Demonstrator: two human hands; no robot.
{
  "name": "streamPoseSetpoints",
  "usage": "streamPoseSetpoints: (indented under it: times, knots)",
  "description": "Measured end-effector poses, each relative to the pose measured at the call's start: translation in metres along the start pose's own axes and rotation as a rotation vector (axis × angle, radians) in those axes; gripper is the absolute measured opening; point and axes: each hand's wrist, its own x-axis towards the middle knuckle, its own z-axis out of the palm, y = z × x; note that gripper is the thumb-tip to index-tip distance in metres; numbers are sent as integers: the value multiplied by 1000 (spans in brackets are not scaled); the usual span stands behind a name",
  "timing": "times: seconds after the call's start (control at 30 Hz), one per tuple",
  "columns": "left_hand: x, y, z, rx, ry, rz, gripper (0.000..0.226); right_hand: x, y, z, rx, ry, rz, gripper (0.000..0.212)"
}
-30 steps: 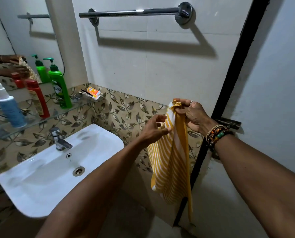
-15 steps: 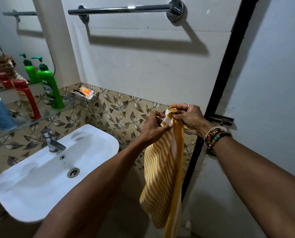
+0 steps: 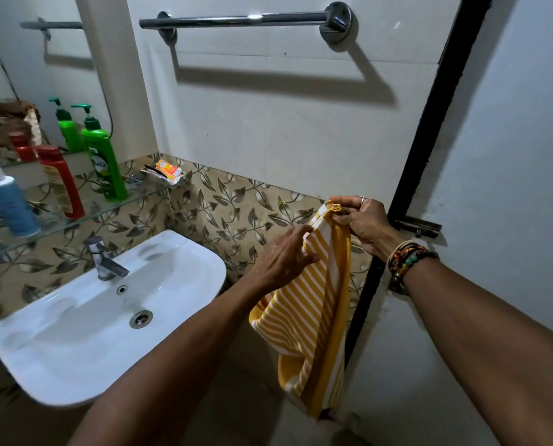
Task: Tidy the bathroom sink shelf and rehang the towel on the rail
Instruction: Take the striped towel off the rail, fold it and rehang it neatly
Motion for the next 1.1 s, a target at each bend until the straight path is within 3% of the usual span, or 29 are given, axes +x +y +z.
streamPoseSetpoints:
  times: [0.13, 0.33, 0.43, 0.57, 0.83, 0.93, 1.03, 1.1]
  knots:
    - [10, 15, -2, 25, 157, 38, 61, -4, -1, 2, -10, -48, -23, 36]
    - [15, 33, -3, -274, 159, -119, 40, -6, 1, 0, -13, -58, -22, 40]
    - [13, 35, -4, -392, 89, -149, 31, -6, 2, -3, -23, -59, -17, 41]
    - [9, 33, -4, -489, -123, -171, 25, -5, 6, -7, -27, -31, -15, 40]
    - [-1, 14, 6, -287, -458, -173, 39, 5, 15, -15, -42, 161, 18, 38]
    - [-9, 5, 9, -43, -619, -162, 41, 11, 16, -18, -21, 271, 25, 37]
    - [-21, -8, 9, 236, -753, -132, 63, 15, 17, -21, -13, 380, 21, 35]
    - [-30, -16, 5, 387, -814, -88, 64, 16, 19, -23, -36, 437, -1, 33]
